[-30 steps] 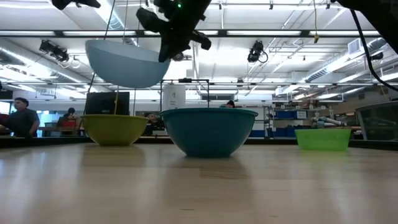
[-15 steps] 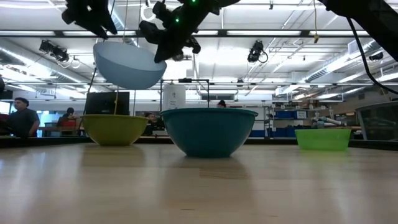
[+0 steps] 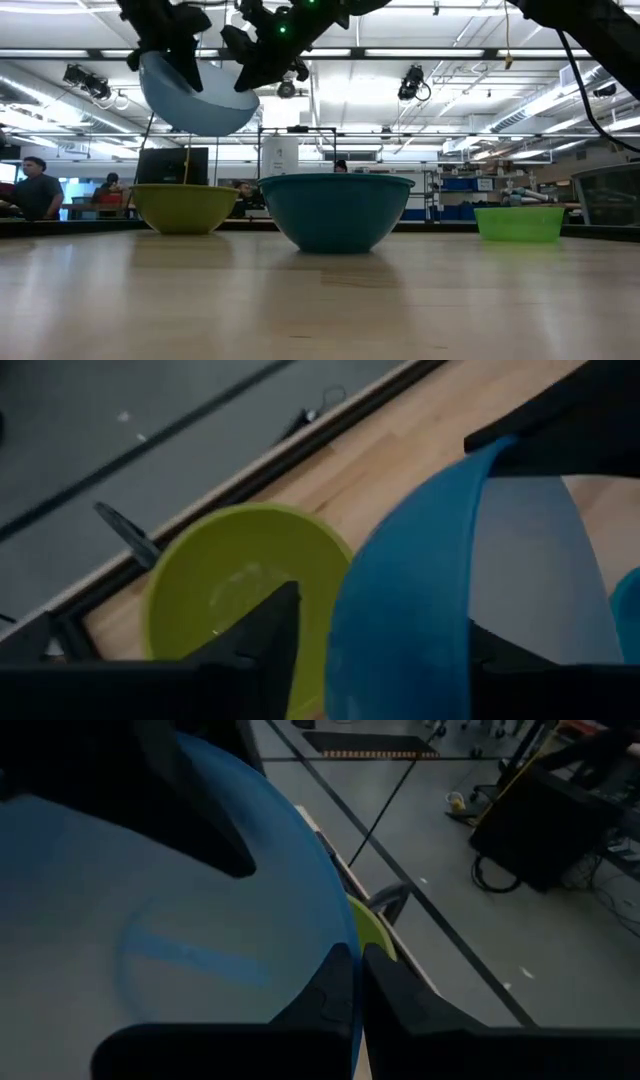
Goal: Nest bowls inside each other
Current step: Stack the light blue bowl on the green bowl
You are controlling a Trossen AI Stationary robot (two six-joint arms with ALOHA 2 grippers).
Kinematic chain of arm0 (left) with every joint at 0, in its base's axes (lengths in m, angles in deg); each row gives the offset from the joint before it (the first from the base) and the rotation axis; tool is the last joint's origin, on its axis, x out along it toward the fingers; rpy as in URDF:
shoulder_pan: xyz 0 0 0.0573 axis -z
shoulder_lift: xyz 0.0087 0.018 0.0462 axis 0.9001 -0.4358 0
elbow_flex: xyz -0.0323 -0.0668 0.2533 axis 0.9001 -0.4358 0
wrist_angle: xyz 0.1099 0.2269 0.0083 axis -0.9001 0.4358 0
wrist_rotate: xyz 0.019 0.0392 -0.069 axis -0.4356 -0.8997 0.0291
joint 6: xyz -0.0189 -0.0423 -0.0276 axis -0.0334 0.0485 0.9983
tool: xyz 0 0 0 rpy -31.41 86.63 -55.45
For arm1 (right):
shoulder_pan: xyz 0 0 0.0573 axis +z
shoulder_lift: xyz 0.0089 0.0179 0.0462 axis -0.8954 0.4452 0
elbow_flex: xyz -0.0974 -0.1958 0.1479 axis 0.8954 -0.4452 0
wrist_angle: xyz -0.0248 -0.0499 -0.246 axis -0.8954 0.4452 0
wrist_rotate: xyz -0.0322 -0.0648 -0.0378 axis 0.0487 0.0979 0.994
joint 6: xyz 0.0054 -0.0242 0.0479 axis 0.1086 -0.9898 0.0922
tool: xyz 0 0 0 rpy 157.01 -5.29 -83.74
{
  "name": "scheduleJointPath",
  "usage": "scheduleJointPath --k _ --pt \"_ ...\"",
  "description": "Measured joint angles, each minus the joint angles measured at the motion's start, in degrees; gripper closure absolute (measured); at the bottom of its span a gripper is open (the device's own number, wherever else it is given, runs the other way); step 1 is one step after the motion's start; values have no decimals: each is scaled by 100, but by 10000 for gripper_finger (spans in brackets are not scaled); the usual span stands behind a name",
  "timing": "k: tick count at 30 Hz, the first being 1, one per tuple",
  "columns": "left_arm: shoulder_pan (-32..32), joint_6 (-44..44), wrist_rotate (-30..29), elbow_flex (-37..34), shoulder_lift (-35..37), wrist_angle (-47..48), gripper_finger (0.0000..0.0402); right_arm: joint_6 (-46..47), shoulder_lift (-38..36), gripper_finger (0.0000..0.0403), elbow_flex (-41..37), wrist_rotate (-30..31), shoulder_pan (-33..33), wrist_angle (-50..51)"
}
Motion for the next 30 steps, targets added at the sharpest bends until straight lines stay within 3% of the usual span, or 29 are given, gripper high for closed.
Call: scheduleJointPath --k 8,13,18,24,30 --pt "-499 -301 339 2 -486 -34 384 -66 -58 390 -3 -287 -218 49" --pt "-768 -397 449 7 -677 -137 384 -33 -61 368 -7 -709 -400 99" --pt "-1252 -338 461 -6 -871 -157 384 679 -127 324 15 -1292 -638 364" --pt "-2246 -50 -26 -4 -1364 -403 384 1273 -101 258 2 -1539 -944 882" --pt "-2924 -4 538 -2 -1994 -381 358 1417 -103 227 4 -1744 -1088 1280"
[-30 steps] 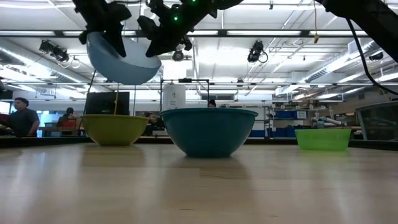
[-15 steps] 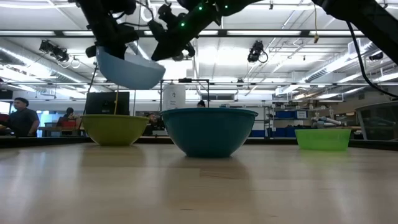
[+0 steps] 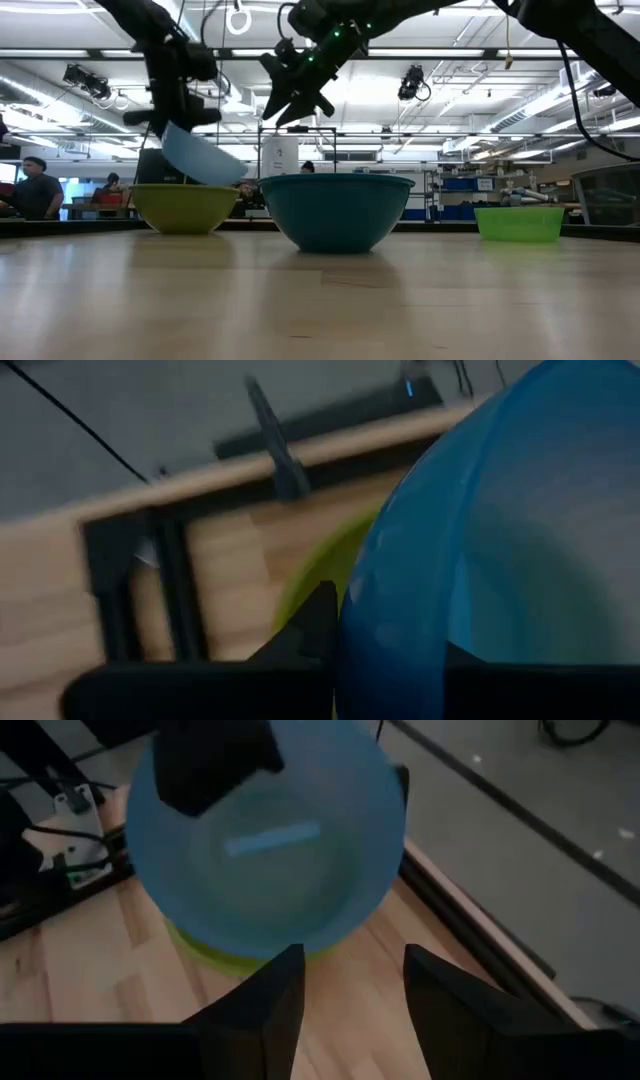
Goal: Nest bowls inside each other
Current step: Stack the light blue bowl on the green bowl
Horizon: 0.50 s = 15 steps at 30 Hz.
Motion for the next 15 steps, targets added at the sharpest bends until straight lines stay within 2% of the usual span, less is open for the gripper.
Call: scheduleJointPath --k 7,15 --pt "-62 -87 57 -2 -559 172 277 -13 -11 226 0 -14 -59 405" --pt "-65 -310 -7 0 -550 188 183 13 -11 227 0 -513 -54 831"
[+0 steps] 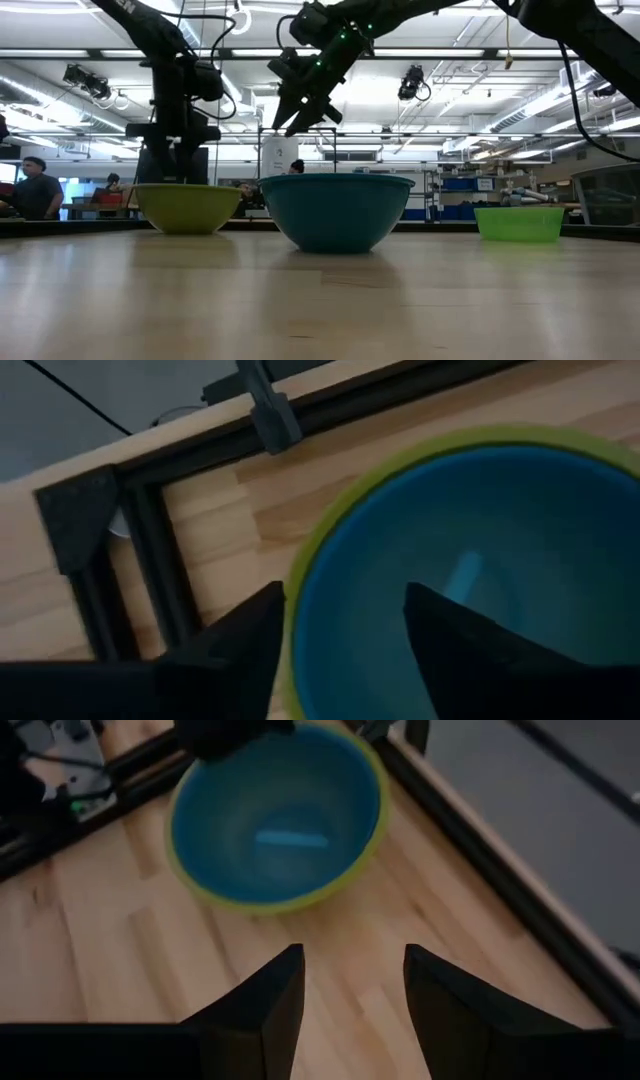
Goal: Nest bowls inside each other
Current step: Stack the light blue bowl on the green bowl, then stack the blue bowl on the light blue bowl
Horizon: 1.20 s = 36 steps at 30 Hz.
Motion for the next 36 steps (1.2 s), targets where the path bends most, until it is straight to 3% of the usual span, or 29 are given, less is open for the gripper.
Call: scheduleJointPath --k 7,13,19,23,30,36 --pt "-1 -95 -126 2 345 131 126 288 0 227 -2 -340 122 408" --pt "162 -280 616 2 990 25 123 340 -7 227 -285 -24 569 837" --pt "374 -658 640 6 1563 29 123 779 1 227 -473 -155 1073 1113" --pt "401 -827 823 7 1576 98 123 1080 0 227 -476 111 1366 1435" --pt "843 -734 1521 4 1746 129 123 1349 2 227 -724 185 1980 3345" --pt "1513 -689 1500 4 1968 73 123 2012 -11 227 -1423 268 2348 2827"
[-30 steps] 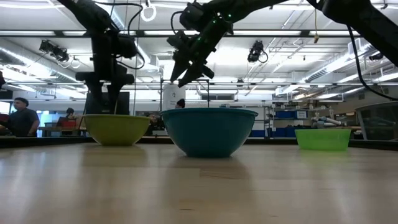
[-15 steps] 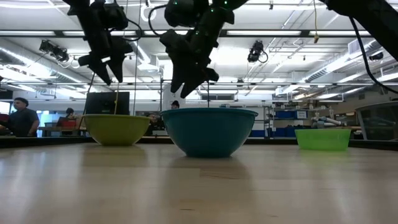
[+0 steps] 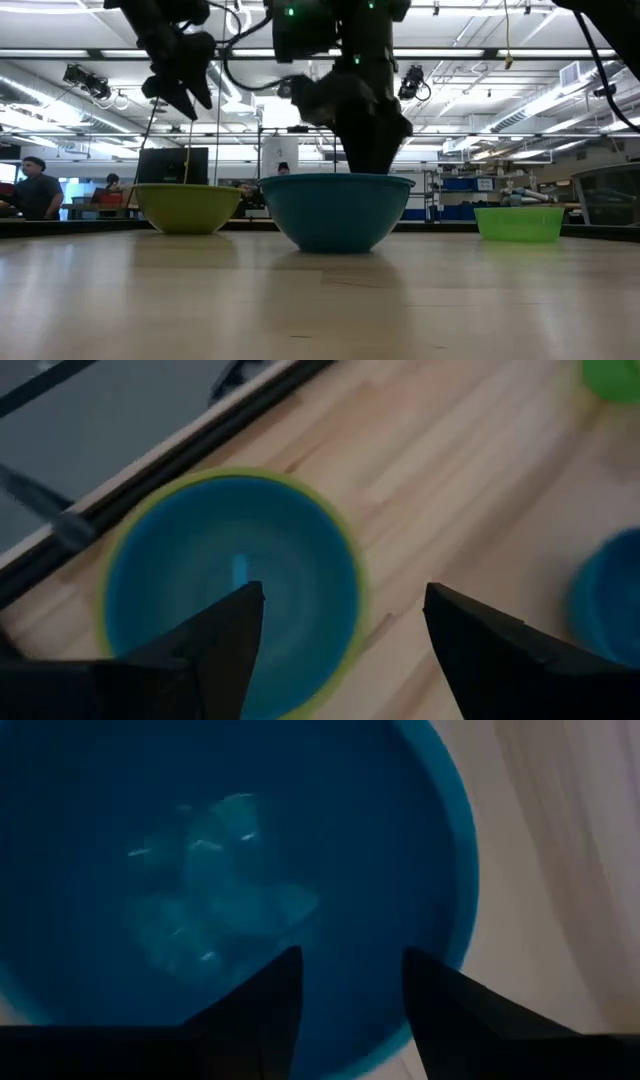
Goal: Nest bowls inside each other
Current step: Stack the blue bowl on the light blue bowl
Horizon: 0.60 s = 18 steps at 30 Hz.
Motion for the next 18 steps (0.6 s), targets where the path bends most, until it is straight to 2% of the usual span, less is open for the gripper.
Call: scheduleJointPath --k 8,15,18 --pt "488 -28 -14 0 -16 0 123 1071 2 236 -523 793 9 -551" --pt "515 -49 -30 0 -18 0 123 1134 0 259 -491 712 30 -729" --pt "516 -145 -29 0 -18 0 123 1152 -47 260 -220 1023 121 -448"
